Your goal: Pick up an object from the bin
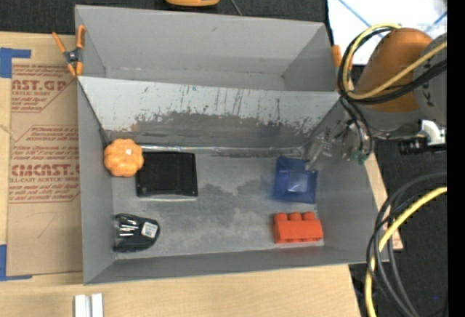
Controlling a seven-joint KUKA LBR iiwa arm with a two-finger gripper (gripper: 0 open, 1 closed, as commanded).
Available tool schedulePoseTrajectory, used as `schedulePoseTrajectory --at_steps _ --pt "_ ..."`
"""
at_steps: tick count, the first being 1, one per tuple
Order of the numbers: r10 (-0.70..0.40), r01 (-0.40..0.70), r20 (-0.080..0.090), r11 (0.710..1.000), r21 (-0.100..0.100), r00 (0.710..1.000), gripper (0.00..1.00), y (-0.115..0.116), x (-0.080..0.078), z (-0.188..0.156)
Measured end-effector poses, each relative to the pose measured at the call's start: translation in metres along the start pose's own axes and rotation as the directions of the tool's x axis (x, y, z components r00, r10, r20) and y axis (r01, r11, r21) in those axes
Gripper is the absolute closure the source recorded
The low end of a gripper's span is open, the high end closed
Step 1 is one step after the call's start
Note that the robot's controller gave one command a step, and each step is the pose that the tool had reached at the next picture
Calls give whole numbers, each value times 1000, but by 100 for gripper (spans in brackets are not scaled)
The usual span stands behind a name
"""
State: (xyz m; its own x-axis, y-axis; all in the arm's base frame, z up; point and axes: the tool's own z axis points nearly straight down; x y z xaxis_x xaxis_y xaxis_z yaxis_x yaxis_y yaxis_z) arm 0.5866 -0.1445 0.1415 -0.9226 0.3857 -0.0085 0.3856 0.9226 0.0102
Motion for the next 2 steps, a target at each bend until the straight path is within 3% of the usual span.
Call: schedulePoseTrajectory --at_steps 2 --pt "-1 1 5 1000 -2 1000 100 1 -1 -36"
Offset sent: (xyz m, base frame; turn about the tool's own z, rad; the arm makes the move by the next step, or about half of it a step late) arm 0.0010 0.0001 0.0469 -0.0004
